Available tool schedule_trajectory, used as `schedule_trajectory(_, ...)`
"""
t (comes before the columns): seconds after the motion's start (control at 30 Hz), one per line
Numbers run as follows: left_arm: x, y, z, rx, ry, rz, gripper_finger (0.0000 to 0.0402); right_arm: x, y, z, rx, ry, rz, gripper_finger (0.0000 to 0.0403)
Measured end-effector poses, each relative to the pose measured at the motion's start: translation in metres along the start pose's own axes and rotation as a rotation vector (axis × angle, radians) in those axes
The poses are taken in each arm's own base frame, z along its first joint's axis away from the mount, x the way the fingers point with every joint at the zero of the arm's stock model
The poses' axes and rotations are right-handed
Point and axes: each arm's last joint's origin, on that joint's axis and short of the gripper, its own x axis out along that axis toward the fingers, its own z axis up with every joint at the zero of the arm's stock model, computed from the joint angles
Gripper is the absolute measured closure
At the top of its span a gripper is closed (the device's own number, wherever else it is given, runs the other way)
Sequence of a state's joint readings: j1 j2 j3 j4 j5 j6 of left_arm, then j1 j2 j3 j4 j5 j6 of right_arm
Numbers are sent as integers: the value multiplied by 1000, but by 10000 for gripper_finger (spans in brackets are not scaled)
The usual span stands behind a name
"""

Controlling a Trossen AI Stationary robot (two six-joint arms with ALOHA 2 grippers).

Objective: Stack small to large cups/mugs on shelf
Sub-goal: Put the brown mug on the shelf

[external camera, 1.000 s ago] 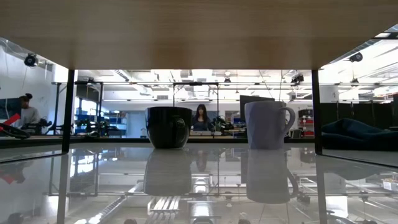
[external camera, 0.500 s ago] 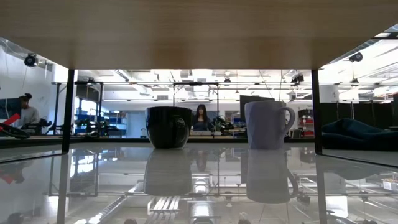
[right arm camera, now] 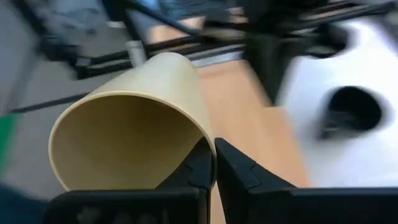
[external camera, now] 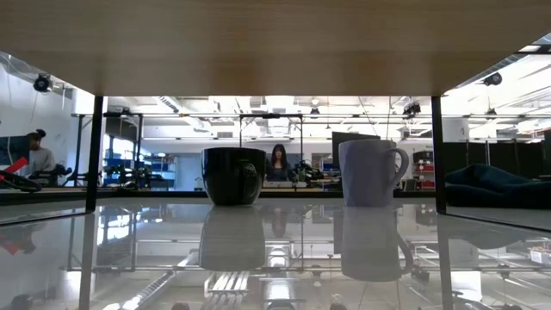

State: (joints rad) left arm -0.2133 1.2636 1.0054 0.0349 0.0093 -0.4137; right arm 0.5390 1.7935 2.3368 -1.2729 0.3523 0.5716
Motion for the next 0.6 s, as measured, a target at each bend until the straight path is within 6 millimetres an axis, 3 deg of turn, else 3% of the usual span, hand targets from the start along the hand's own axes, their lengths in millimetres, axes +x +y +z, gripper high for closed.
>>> schedule_trajectory(0.13,-5,-2,2,2,-9,5,402,9,-24,-1,3,93,-135,394)
schedule_trajectory(0.27,-23,-2,10,20,-70,109,402,13,-43,2,20,148,-202,394)
schedule_trajectory(0.4,-40,-5,22,40,-166,145,402,19,-63,11,27,163,-207,394)
schedule_trajectory(0.6,-47,-7,26,52,-184,142,402,48,-82,24,35,238,-81,394)
